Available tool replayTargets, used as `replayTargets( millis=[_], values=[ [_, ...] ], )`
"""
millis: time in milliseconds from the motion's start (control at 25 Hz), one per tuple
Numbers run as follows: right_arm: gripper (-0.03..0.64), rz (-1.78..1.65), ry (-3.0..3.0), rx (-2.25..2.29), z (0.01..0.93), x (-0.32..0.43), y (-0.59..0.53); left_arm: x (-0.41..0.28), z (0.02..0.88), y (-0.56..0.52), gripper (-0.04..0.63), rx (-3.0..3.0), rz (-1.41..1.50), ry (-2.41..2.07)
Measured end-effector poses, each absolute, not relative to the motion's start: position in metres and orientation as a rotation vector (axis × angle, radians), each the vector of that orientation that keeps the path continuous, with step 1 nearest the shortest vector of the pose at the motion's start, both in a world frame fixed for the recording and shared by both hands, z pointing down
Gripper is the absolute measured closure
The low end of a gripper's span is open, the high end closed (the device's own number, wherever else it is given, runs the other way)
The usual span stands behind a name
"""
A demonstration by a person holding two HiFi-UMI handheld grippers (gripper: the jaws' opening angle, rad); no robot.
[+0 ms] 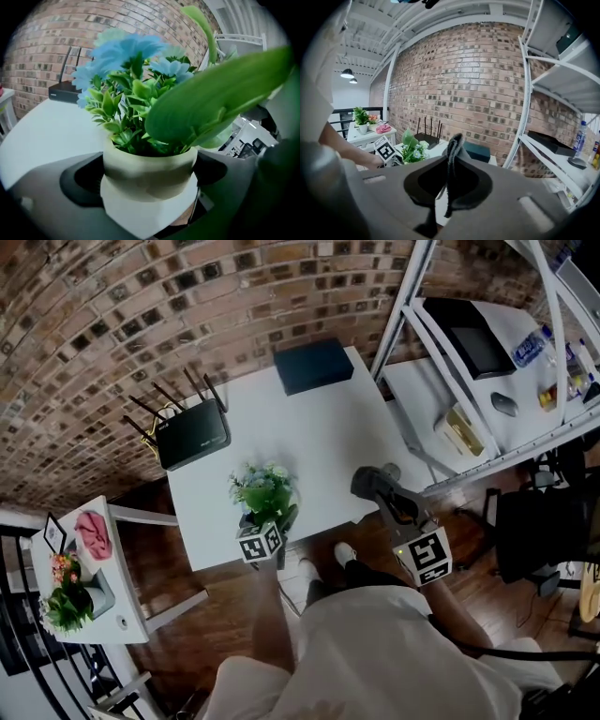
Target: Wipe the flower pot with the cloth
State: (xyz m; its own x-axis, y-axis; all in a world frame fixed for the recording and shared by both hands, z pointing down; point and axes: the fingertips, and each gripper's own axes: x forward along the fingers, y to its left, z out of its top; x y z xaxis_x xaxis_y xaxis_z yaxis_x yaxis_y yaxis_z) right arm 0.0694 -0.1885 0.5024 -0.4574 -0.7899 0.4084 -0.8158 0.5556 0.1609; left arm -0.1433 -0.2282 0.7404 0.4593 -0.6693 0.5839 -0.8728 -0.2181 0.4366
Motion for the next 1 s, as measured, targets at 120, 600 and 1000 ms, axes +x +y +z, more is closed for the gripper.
replayTargets(
  millis=[120, 600, 1000],
  values=[
    [0.614, 0.100, -2.390, 1.289, 0.501, 0.066, -0.196, -0.122, 0.728, -0.212, -0.031, 1.994, 0.439, -1.098],
    [0.614, 0.266, -2.568, 1.149, 0.501, 0.039, -0.209, -0.076, 0.631, -0.163, -0.029, 1.935, 0.421, -0.557],
    [0.614, 0.685, -2.879, 0.797, 0.462, 0.007, -0.184, -0.073, 0.552, -0.156, -0.028, 1.858, 0.291, -0.316]
  ],
)
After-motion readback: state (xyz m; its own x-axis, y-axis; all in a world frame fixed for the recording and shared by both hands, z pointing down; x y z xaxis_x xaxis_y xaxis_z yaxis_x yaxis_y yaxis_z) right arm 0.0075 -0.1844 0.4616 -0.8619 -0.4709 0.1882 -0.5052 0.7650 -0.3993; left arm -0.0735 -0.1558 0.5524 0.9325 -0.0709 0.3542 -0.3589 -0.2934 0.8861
